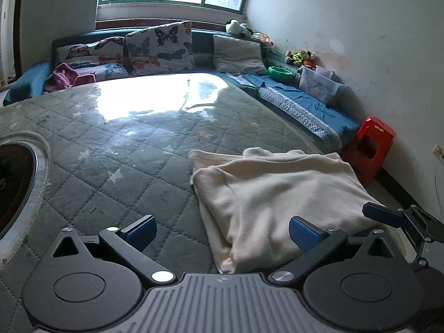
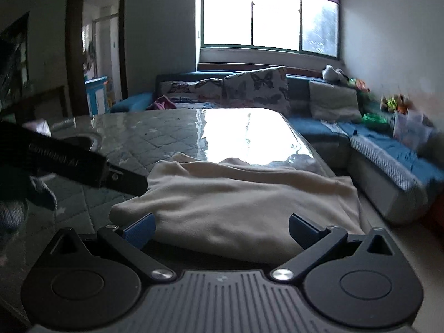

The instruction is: Fold clothes

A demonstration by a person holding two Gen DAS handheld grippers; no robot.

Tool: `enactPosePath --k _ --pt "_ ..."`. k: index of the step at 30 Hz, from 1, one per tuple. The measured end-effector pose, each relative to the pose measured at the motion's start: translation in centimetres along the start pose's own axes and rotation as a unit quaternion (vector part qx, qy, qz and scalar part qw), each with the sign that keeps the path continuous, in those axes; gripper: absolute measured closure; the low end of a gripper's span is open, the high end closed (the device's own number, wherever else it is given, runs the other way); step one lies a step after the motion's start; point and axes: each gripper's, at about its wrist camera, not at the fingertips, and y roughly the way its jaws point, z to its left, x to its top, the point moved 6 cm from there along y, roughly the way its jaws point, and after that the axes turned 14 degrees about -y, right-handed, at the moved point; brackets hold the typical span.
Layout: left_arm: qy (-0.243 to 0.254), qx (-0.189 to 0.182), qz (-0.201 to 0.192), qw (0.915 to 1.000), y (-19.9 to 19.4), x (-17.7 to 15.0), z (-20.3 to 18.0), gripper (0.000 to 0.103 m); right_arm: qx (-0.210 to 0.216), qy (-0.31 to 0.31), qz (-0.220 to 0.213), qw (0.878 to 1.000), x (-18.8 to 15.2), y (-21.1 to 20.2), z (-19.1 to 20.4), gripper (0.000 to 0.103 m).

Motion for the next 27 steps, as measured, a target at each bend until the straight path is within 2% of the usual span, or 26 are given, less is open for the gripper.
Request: enactPosePath --k 17,27 --pt "0.020 0.004 0.007 0.9998 -0.7 -2.0 -0.6 0.000 -0.027 0.043 0.017 0.999 -1.4 -1.7 -0.3 0.000" --pt "0.030 0.002 0.010 0.9995 -1.2 -3.0 -0.7 0.000 -0.045 0.044 0.031 0.998 -2.2 -2.6 0.5 0.000"
